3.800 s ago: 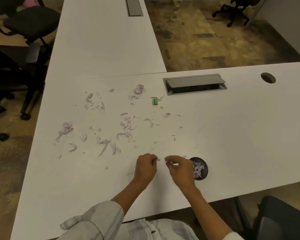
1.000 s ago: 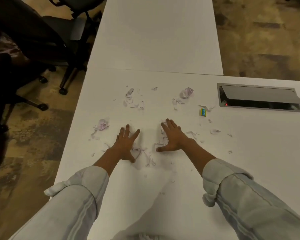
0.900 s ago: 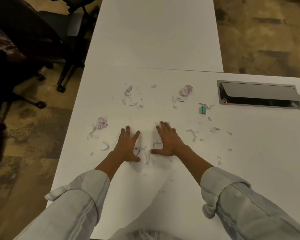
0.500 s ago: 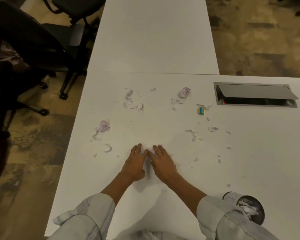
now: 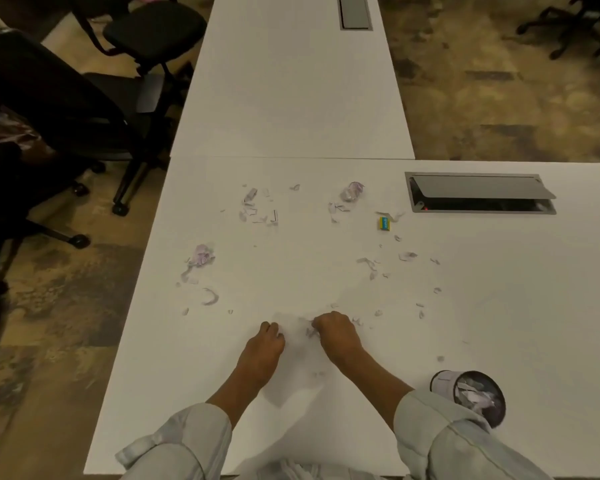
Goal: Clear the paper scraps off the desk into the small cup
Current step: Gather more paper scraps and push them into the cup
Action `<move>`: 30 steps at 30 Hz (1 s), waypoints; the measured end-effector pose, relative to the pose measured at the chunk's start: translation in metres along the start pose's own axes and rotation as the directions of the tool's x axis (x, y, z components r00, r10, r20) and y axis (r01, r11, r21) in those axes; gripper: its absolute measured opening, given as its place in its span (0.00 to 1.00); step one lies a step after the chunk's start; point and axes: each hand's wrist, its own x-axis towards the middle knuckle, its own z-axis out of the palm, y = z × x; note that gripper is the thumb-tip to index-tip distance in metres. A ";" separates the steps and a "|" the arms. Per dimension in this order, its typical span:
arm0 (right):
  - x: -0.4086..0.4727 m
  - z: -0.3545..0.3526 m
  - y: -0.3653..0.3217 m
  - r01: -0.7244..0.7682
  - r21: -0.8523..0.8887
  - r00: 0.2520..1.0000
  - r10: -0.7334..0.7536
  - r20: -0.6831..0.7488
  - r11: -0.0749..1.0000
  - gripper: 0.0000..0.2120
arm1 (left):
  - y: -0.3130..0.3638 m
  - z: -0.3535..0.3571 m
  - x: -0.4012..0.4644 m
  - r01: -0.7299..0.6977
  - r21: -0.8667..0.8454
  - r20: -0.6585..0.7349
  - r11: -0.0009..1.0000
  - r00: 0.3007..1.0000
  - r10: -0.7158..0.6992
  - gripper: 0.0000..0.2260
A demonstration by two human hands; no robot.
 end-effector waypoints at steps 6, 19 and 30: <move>-0.020 -0.021 0.005 -0.084 0.539 0.934 0.255 -0.251 0.838 0.05 | -0.009 0.000 -0.002 0.011 -0.060 -0.039 0.998 0.999 -0.013 0.12; -0.123 -0.086 0.060 0.014 0.925 0.863 0.463 -0.203 0.379 0.09 | 0.137 -0.039 0.021 -0.145 -0.437 -0.187 0.888 0.980 0.068 0.09; -0.244 -0.122 0.168 -0.160 0.865 0.674 0.693 -0.256 0.476 0.08 | 0.295 0.008 -0.001 -0.269 -0.546 0.013 0.794 0.944 0.329 0.09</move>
